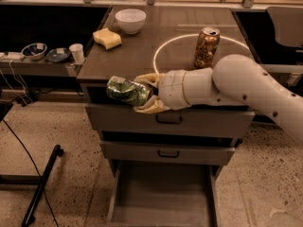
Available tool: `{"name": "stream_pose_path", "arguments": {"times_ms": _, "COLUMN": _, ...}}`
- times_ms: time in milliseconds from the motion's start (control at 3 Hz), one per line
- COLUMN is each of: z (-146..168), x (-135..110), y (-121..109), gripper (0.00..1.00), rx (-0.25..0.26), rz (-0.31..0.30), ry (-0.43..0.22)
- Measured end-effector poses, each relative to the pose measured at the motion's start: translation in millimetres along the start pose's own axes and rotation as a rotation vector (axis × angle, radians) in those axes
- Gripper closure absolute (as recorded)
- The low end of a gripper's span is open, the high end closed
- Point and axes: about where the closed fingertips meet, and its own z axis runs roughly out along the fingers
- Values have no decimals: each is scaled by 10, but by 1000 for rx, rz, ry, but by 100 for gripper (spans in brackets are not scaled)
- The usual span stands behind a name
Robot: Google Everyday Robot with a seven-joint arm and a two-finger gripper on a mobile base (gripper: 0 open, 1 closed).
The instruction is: Pick green can from bottom drawer and place on counter
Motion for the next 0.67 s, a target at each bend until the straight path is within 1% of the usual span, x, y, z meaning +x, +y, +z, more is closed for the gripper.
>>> {"name": "stream_pose_path", "arguments": {"times_ms": 333, "z": 15, "x": -140, "y": -397, "gripper": 100, "rx": 18, "rz": -12, "ry": 11}}
{"name": "stream_pose_path", "arguments": {"times_ms": 667, "z": 36, "x": -148, "y": -798, "gripper": 100, "rx": 36, "rz": 5, "ry": 34}}
